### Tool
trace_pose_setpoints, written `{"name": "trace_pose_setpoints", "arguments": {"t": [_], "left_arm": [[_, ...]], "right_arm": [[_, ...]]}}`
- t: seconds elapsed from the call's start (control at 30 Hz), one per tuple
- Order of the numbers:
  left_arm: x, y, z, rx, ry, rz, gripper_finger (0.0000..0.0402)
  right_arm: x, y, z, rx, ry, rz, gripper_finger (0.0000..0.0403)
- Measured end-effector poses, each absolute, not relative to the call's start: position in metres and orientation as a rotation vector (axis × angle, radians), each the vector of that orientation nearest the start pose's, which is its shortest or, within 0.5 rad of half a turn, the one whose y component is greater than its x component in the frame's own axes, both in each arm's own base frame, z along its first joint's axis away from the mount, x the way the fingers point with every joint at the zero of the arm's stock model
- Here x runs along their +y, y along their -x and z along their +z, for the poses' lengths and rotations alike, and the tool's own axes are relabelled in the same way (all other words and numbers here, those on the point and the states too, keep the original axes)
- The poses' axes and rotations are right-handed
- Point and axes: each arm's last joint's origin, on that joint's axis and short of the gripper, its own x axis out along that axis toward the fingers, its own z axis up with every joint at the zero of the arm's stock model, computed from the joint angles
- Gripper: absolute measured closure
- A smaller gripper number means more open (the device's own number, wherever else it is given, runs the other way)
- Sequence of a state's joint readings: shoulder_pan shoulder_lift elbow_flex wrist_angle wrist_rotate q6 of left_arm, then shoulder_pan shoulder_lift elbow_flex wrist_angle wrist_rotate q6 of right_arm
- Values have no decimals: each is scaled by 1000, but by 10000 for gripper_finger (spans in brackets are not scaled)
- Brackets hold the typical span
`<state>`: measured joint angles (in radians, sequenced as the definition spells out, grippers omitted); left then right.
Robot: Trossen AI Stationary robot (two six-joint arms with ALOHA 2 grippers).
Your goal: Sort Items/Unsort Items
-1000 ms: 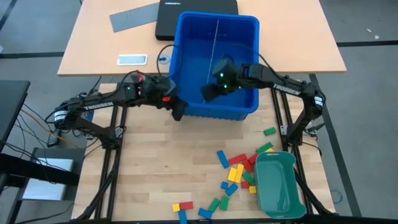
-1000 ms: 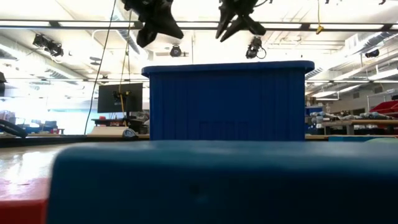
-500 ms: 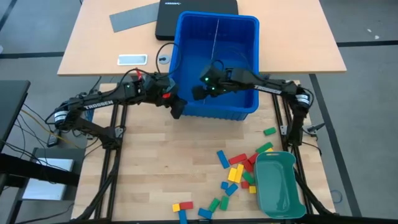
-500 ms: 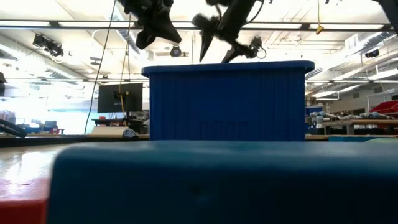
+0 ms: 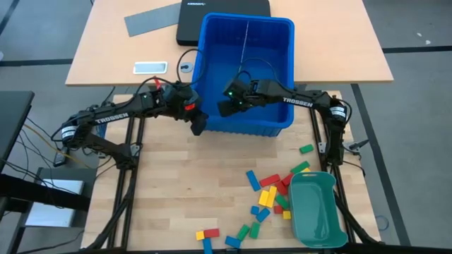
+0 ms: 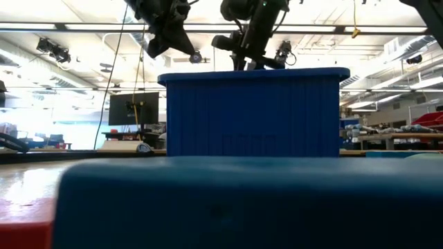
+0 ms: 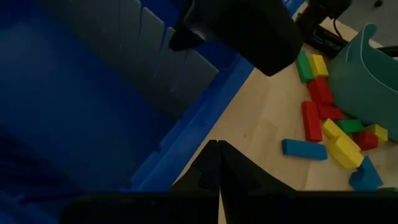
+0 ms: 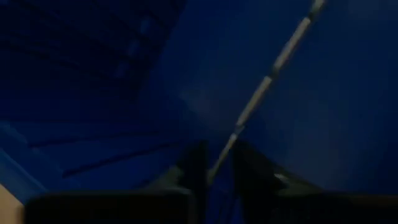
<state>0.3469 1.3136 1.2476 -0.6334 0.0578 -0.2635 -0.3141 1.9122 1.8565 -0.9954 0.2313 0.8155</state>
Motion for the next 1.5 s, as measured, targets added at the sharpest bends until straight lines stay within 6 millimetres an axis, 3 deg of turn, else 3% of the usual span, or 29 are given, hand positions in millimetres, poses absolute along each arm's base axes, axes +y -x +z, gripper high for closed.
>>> {"name": "trace_pose_setpoints", "arguments": {"t": [0.1, 0.27, 0.47, 0.77, 0.93, 1.03, 1.3, 1.4, 1.5], "left_arm": [[94, -259, 340, 649, 393, 374, 397], [98, -257, 340, 646, 398, 388, 396], [99, -257, 340, 648, 382, 387, 396], [100, -256, 340, 648, 370, 418, 396], [101, -256, 340, 647, 356, 458, 396], [102, -256, 340, 646, 354, 465, 396], [102, -256, 340, 641, 379, 474, 396], [102, -256, 341, 633, 380, 480, 396], [104, -258, 343, 588, 398, 494, 396]], "right_arm": [[-132, -381, 315, 810, -739, -895, 390], [-135, -379, 315, 828, -738, -901, 379], [-135, -377, 315, 840, -736, -910, 397], [-135, -377, 316, 845, -750, -892, 373], [-133, -375, 319, 850, -766, -860, 330], [-131, -369, 330, 844, -774, -845, 294], [-127, -351, 386, 719, -707, -760, 204], [-127, -354, 413, 602, -592, -650, 195], [-130, -360, 426, 509, -495, -559, 223]]}}
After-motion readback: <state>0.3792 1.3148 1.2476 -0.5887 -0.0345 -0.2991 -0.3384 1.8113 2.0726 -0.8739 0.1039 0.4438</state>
